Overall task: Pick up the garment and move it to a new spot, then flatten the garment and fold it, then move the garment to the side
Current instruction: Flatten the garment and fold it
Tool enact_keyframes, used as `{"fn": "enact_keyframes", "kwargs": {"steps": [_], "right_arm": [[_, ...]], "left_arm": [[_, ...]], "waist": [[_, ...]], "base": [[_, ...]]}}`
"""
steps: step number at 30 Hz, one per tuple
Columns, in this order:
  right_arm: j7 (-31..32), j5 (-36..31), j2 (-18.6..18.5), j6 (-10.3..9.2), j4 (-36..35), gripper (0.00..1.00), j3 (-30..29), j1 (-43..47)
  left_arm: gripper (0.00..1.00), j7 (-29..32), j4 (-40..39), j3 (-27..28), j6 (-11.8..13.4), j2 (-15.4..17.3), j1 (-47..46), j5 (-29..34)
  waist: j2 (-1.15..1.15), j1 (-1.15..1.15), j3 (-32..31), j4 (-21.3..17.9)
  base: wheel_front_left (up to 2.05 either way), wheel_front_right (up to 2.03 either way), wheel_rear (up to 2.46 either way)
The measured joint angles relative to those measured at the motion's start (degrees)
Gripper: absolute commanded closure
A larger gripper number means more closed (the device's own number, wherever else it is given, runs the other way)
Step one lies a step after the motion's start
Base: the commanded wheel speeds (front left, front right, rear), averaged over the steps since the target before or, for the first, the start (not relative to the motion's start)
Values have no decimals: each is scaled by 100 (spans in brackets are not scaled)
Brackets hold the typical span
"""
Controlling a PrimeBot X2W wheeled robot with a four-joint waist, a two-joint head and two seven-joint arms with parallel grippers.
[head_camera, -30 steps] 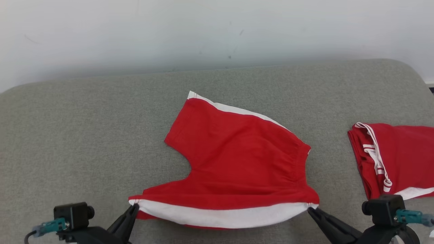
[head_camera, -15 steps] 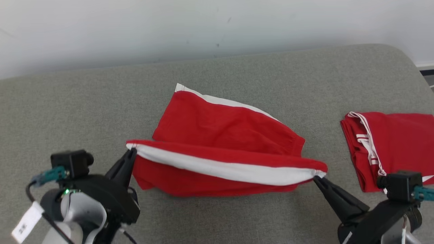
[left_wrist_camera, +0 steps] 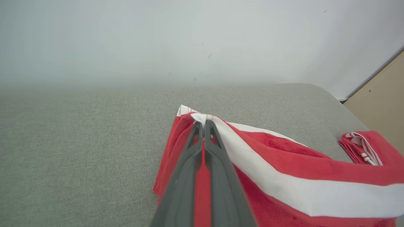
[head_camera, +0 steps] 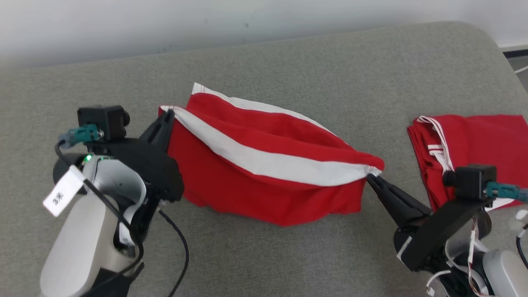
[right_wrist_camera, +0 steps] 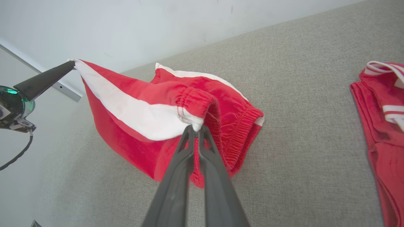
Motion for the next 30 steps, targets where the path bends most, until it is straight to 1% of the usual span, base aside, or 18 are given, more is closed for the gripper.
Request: {"fn": "enact_keyframes", "kwargs": {"steps": [8, 12, 18, 23, 24, 30], "right_arm": [[-153, -53, 302, -12, 624, 100, 123, -653], [-313, -191, 364, -136, 917, 100, 64, -868], [-508, -247, 578, -157, 1299, 100, 125, -1204], [-684, -307, 631, -159, 1603, 100, 138, -1316], [-739, -331, 648, -160, 1728, 100, 149, -1343], [-918, -445, 725, -160, 1985, 100, 249, -1582]], "left_arm": [[100, -190, 721, -4, 2, -104, -780, 248], [100, -299, 1035, -23, 2, -159, -1080, 309], [100, -475, 1500, -30, 1, -159, -1387, 376], [100, -632, 1917, -109, -5, -175, -1690, 475], [100, -687, 2071, -135, -8, -179, -1783, 571], [100, -886, 2438, -157, -7, -180, -1952, 670]], "waist": [[0, 0, 270, -244], [0, 0, 401, -351], [0, 1, 556, -495], [0, 0, 655, -564], [0, 0, 675, -574], [0, 0, 715, -582]], "base": [[0, 0, 0], [0, 0, 0], [0, 0, 0], [0, 0, 0], [0, 0, 0], [0, 0, 0]]}}
